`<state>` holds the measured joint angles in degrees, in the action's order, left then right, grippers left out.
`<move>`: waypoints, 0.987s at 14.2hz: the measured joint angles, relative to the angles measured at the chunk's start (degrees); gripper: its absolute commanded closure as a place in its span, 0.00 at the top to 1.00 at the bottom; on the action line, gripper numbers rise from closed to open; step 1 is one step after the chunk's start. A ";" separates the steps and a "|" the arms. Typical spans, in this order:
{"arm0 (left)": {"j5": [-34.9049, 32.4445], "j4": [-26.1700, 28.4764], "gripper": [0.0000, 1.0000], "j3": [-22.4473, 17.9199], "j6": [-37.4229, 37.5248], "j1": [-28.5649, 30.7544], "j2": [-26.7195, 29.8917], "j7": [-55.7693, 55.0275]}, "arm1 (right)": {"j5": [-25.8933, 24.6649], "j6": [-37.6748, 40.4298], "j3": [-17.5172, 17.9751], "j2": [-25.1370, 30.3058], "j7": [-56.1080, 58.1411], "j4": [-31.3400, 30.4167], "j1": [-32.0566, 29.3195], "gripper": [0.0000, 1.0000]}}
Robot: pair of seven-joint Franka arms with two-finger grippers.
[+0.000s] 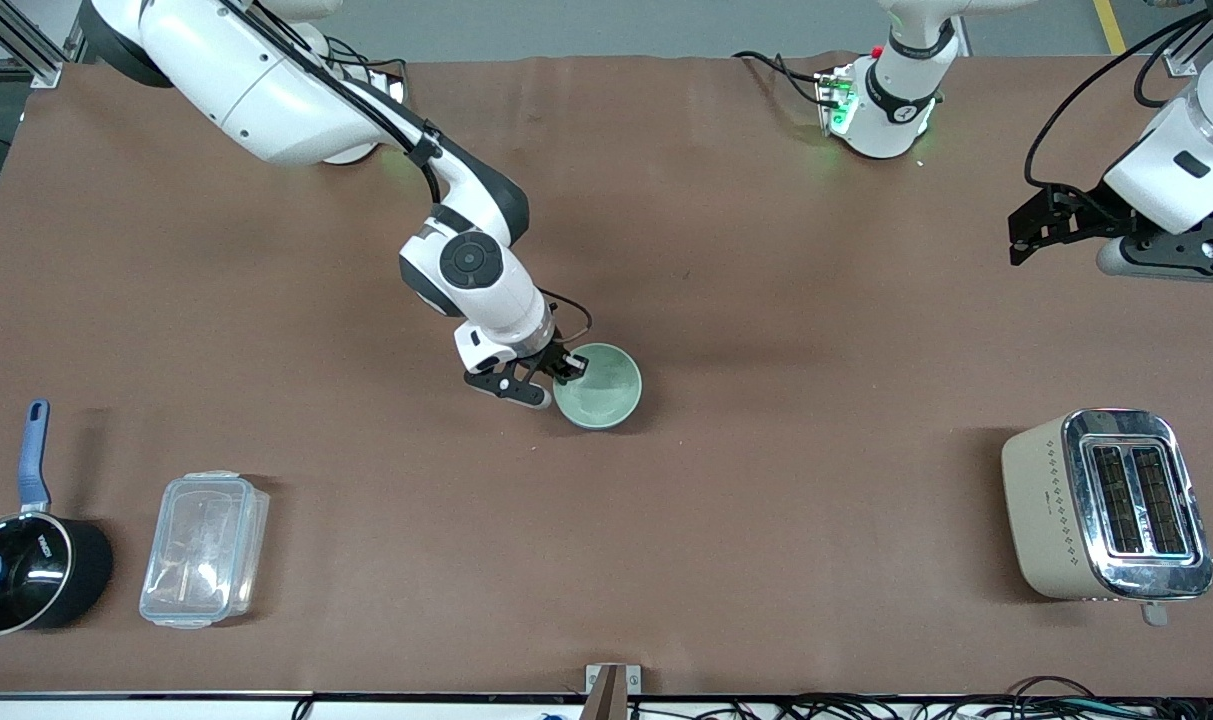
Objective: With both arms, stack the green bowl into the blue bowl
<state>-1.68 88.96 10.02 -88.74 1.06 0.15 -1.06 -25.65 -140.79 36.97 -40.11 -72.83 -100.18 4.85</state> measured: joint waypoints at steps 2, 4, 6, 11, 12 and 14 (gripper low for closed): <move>0.00 0.00 1.00 -0.10 0.00 0.02 0.00 0.00 | -0.31 0.00 -0.06 -0.01 -0.01 0.00 -0.24 0.13; 0.00 0.00 1.00 -0.23 0.00 0.03 0.00 0.00 | -0.34 0.00 -0.06 -0.03 -0.02 0.00 -0.36 0.25; 0.00 0.00 1.00 -0.34 0.00 0.04 0.00 0.00 | -0.34 0.11 -0.06 -0.08 -0.66 0.00 -0.36 0.51; 0.00 0.00 1.00 -0.36 0.00 0.05 0.00 0.00 | -0.36 0.24 0.16 -0.13 -3.31 0.17 -0.37 0.82; 0.00 0.00 1.00 -0.36 0.00 0.05 0.00 0.00 | -0.36 0.96 0.30 -0.07 -3.34 0.52 -0.54 0.82; 0.00 0.00 1.00 -0.36 0.00 0.05 0.00 0.00 | -0.46 4.35 0.94 0.88 -3.25 1.46 -1.66 0.82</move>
<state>-1.68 88.96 9.66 -88.74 1.12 0.16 -1.06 -26.10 -136.43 37.90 -39.24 -76.08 -98.73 3.19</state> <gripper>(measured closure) 0.000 0.176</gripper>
